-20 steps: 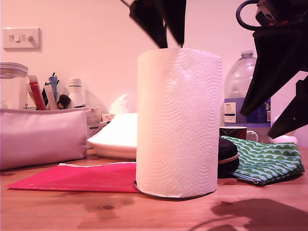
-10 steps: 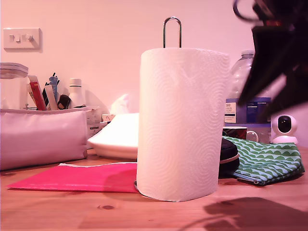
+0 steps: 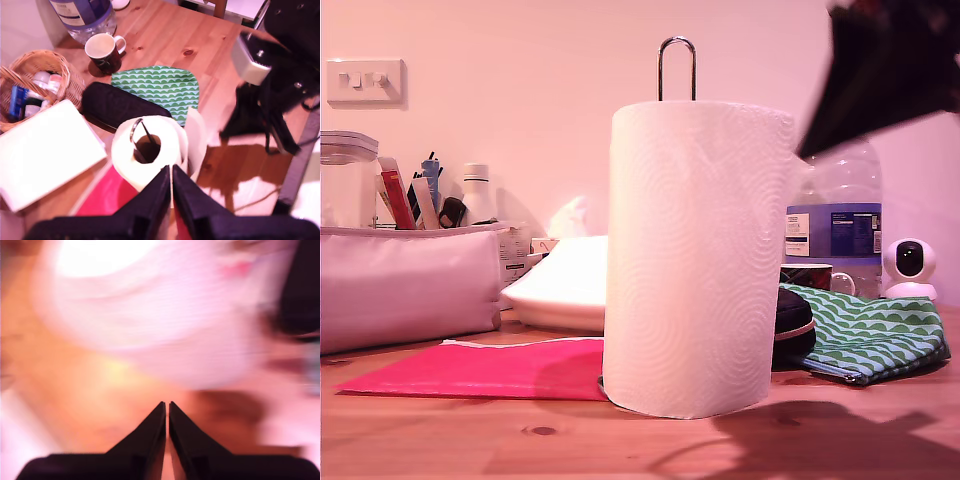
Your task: Insert the paper towel roll into the metallic stand.
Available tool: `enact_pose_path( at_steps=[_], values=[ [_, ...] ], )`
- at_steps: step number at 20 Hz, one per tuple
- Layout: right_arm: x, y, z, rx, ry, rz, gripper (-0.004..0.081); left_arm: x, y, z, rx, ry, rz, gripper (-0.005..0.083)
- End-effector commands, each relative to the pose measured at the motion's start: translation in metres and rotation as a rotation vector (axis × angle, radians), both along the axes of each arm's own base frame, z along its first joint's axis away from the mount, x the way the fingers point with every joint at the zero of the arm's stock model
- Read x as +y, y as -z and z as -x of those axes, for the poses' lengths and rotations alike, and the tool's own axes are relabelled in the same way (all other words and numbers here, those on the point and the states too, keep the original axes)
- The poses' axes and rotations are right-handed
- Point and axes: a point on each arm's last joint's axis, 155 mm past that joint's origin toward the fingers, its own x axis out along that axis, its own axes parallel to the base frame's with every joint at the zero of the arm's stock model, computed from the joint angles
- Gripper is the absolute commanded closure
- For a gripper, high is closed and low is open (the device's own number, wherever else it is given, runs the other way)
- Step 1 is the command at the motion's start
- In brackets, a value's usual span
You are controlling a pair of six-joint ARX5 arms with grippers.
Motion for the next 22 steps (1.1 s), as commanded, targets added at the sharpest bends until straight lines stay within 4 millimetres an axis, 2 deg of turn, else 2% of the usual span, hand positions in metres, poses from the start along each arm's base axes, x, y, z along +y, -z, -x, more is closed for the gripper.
enact_pose_path(
  at_steps=[1,5,8,9,12,16,18,22],
  values=[
    [-0.014,-0.008,-0.009,-0.070,0.049,0.051,0.0775,0.004,-0.006,0.005,-0.017,0.008,0.013,0.0797],
    [-0.028,-0.032,-0.015,-0.197,0.085,0.089,0.0775,0.001,-0.009,-0.001,-0.032,0.002,0.032,0.0797],
    [-0.036,-0.050,-0.014,-0.280,0.093,0.111,0.0776,-0.009,-0.015,-0.006,-0.053,0.014,0.072,0.0797],
    [-0.039,-0.055,-0.012,-0.300,0.095,0.115,0.0775,-0.012,-0.010,-0.007,-0.045,0.020,0.073,0.0797],
    [-0.045,-0.069,-0.006,-0.356,0.104,0.115,0.0776,-0.015,0.023,-0.007,0.008,0.028,0.022,0.0797],
    [-0.050,-0.086,0.004,-0.415,0.113,0.085,0.0775,-0.027,0.038,-0.003,-0.019,0.049,0.099,0.0797],
    [-0.055,-0.089,0.009,-0.446,0.131,0.081,0.0775,-0.024,0.049,0.000,-0.019,0.040,0.116,0.0797],
    [-0.064,-0.081,0.022,-0.500,0.158,0.056,0.0775,-0.013,0.062,0.005,-0.051,0.001,0.180,0.0797]
  ],
)
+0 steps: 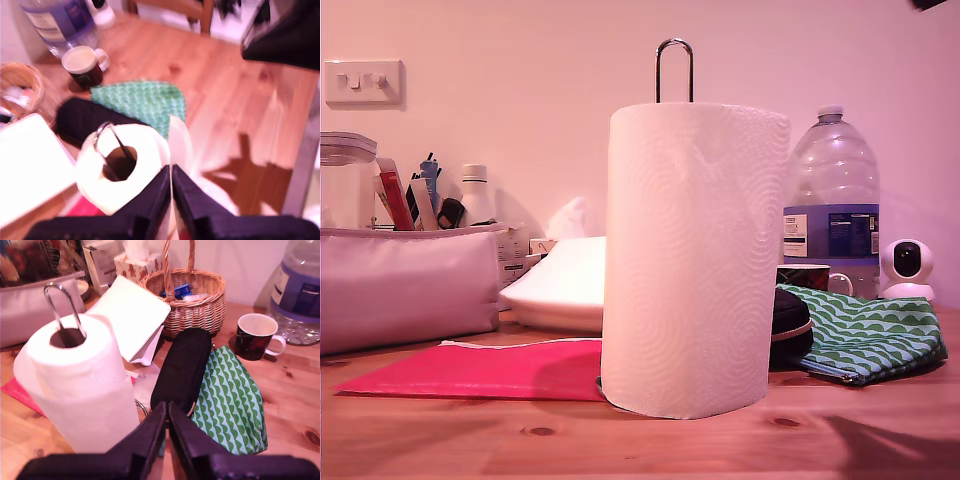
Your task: Insert the paper towel roll into the metallic stand.
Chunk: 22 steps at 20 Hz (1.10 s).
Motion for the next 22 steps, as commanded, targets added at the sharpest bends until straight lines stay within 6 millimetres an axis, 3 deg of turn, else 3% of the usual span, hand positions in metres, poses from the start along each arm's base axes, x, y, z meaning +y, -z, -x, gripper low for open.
enact_pose_path(
  at_steps=[1,5,10,12,16,22],
  values=[
    [-0.004,0.014,0.004,-0.001,0.018,-0.010,0.0775,0.004,0.011,0.002,-0.010,-0.022,0.016,0.0797],
    [-0.016,0.017,0.014,-0.071,0.062,-0.065,0.0776,0.021,0.033,0.008,-0.050,-0.092,0.060,0.0797],
    [-0.031,0.025,0.024,-0.124,0.113,-0.073,0.0775,0.056,0.069,0.021,-0.082,-0.173,0.088,0.0797],
    [-0.037,0.022,0.025,-0.154,0.138,-0.079,0.0775,0.072,0.074,0.024,-0.119,-0.212,0.122,0.0797],
    [-0.049,0.011,0.017,-0.232,0.210,-0.088,0.0775,0.110,0.085,0.022,-0.181,-0.314,0.184,0.0797],
    [-0.041,0.020,0.004,-0.235,0.194,-0.069,0.0775,0.160,0.112,0.019,-0.217,-0.452,0.214,0.0797]
  ],
)
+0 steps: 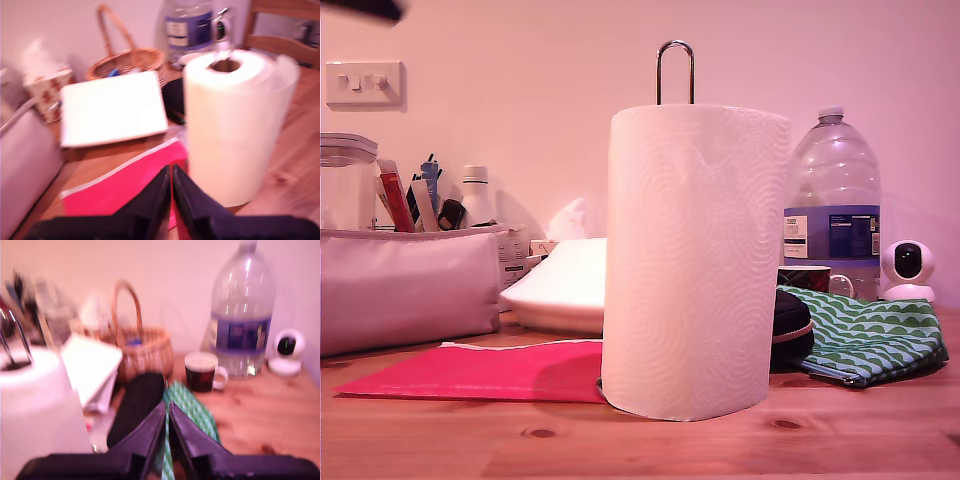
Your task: Insert the paper towel roll into the metallic stand.
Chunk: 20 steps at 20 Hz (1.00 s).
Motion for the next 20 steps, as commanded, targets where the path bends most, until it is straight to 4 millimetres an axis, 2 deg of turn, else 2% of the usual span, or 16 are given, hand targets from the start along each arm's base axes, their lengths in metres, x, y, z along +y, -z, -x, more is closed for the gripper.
enact_pose_path(
  at_steps=[1,5,9,20],
  values=[
    [0.009,0.001,-0.004,-0.002,-0.035,-0.007,0.0775,0.011,0.011,-0.003,0.001,-0.041,0.008,0.0797],
    [0.044,0.011,-0.003,0.050,-0.191,-0.039,0.0775,0.025,0.010,-0.006,-0.031,-0.097,0.078,0.0797],
    [0.063,0.026,0.000,0.112,-0.262,-0.026,0.0776,0.027,0.012,-0.006,-0.029,-0.108,0.085,0.0797],
    [0.054,0.083,0.020,0.339,-0.258,0.067,0.0775,0.029,0.039,0.001,0.068,-0.099,0.025,0.0797]
  ],
)
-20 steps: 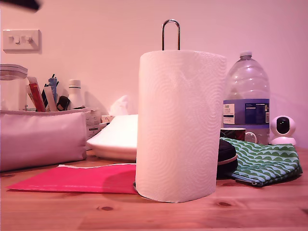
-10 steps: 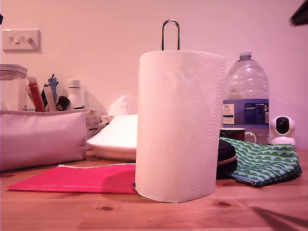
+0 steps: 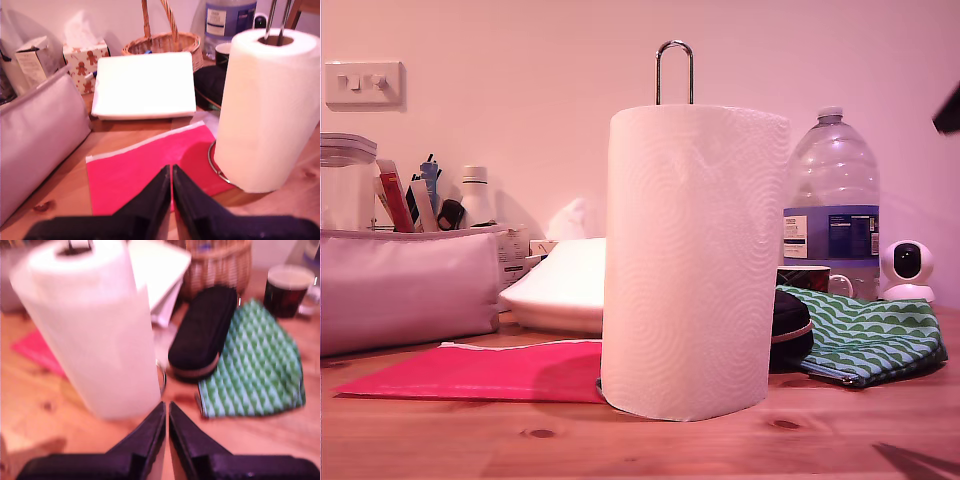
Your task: Insert the paper towel roll into the metallic stand.
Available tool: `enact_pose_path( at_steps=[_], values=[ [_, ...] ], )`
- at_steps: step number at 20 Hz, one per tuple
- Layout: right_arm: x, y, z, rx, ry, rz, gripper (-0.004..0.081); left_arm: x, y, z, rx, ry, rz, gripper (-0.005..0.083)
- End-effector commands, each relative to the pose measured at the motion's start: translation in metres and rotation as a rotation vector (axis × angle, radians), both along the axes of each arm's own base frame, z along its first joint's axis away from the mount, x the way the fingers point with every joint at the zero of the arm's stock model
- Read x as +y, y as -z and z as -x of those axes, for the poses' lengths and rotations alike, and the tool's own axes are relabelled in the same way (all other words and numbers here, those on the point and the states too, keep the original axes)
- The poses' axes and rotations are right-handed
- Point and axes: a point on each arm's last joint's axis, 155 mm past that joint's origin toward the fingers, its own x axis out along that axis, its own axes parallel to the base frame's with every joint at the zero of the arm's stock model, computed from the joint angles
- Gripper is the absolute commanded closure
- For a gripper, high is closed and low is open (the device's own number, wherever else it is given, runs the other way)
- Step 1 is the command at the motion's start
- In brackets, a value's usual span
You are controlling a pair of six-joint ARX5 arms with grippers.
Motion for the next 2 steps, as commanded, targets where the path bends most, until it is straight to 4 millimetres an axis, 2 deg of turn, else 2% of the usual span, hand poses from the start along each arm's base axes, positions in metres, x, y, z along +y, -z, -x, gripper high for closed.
enact_pose_path(
  at_steps=[1,2],
  values=[
    [-0.0008,0.0093,0.0027,0.029,0.001,0.008,0.0775,0.0008,0.0134,0.0006,0.028,-0.002,-0.015,0.0797],
    [-0.0017,0.0127,0.0043,0.042,0.001,0.016,0.0776,0.0013,0.0161,0.0014,0.038,-0.002,-0.021,0.0797]
  ],
)
